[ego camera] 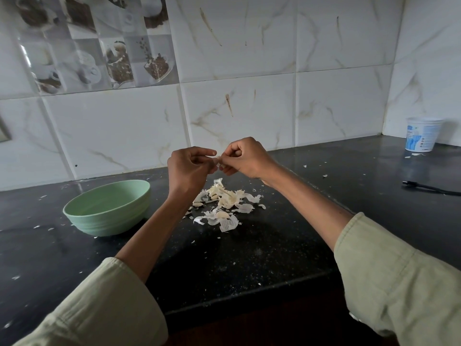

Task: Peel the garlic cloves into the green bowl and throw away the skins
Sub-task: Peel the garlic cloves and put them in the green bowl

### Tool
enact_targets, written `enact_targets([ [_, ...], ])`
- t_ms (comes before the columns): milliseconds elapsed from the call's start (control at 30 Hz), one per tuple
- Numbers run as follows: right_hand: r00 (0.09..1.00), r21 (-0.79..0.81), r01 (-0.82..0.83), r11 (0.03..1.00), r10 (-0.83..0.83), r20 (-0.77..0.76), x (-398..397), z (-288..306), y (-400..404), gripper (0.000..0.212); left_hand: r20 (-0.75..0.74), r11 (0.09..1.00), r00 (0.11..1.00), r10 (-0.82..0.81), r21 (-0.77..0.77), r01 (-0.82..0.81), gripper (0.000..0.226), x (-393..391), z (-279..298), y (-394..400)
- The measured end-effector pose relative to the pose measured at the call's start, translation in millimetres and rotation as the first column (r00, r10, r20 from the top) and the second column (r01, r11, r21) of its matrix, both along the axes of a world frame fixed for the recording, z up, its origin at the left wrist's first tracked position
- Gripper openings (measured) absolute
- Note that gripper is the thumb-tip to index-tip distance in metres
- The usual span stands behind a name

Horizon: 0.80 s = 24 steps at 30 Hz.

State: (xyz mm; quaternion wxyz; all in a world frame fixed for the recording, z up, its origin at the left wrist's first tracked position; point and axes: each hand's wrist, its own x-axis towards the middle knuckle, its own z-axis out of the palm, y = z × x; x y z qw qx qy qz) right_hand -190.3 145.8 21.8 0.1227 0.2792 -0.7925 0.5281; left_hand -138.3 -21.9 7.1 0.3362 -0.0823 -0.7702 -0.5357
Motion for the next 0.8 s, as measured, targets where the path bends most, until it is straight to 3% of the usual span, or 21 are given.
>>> enact_targets([
  [233,0.987,0.12,-0.019,0.993,0.038,-0.155,1,4,6,0.008,0.083,0.997,0.994,-0.072,-0.002,0.073,0.017,-6,0,-6],
  [433,0.984,0.122,-0.062,0.991,0.081,-0.156,-2,10,13,0.006,0.15,0.917,0.928,-0.34,0.274,0.291,0.018,-8,-1,-10],
  [533,0.98,0.185,0.001,0.983,0.035,-0.194,-5,8,15,0.006,0.15,0.888,0.906,-0.396,0.313,0.336,0.019,-12,-3,-10],
  [600,0.985,0.301,0.071,0.951,-0.019,-0.174,-12,4,18,0.007,0.145,0.891,0.904,-0.402,0.291,0.349,0.02,-13,-4,-8],
  [733,0.989,0.591,0.125,0.797,-0.147,-0.011,-24,-1,30,0.009,0.177,0.893,0.892,-0.415,0.269,0.362,0.019,-14,-5,-7],
  [800,0.979,0.65,0.177,0.739,-0.202,-0.037,-26,-2,31,0.012,0.213,0.894,0.881,-0.421,0.262,0.364,0.02,-15,-6,-6],
])
